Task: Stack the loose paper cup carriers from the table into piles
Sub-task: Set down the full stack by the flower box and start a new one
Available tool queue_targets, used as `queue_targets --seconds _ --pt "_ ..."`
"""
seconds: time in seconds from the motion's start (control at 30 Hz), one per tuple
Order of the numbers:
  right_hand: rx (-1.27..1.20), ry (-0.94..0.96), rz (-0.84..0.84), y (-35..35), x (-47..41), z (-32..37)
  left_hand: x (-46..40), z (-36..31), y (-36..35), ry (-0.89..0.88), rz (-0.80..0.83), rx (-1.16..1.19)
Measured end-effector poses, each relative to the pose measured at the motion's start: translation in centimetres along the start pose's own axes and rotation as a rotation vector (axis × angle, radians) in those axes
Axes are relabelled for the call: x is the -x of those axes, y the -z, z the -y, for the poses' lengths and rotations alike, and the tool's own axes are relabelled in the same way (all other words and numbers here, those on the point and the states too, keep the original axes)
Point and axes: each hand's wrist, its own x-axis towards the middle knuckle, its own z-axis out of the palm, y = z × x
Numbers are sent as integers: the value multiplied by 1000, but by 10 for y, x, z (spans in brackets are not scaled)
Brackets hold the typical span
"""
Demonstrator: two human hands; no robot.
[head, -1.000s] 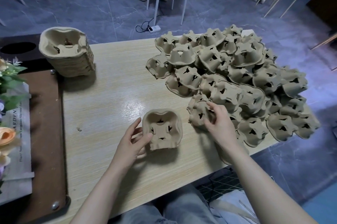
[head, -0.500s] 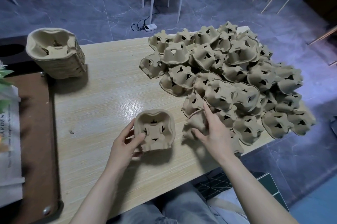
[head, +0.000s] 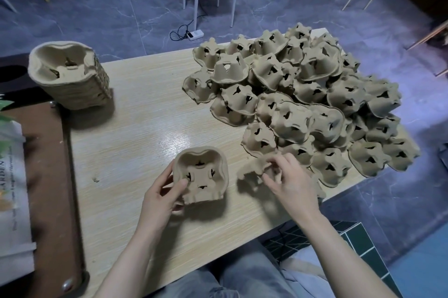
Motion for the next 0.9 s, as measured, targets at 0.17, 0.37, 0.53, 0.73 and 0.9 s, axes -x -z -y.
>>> queue_targets --seconds 0.17,0.37,0.53,0.73,0.9 --pt "-181 -62 -119 10 14 2 -2 2 2 -11 40 -29" --pt "-487 -47 -186 24 23 15 -1 4 4 -97 119 -148" --pt "-696 26 -113 25 19 32 -3 3 8 -117 148 -171" --pt "-754 147 71 4 17 61 -6 1 15 -118 152 -159" --pt "-646 182 166 -12 17 63 -9 6 18 -89 170 -174"
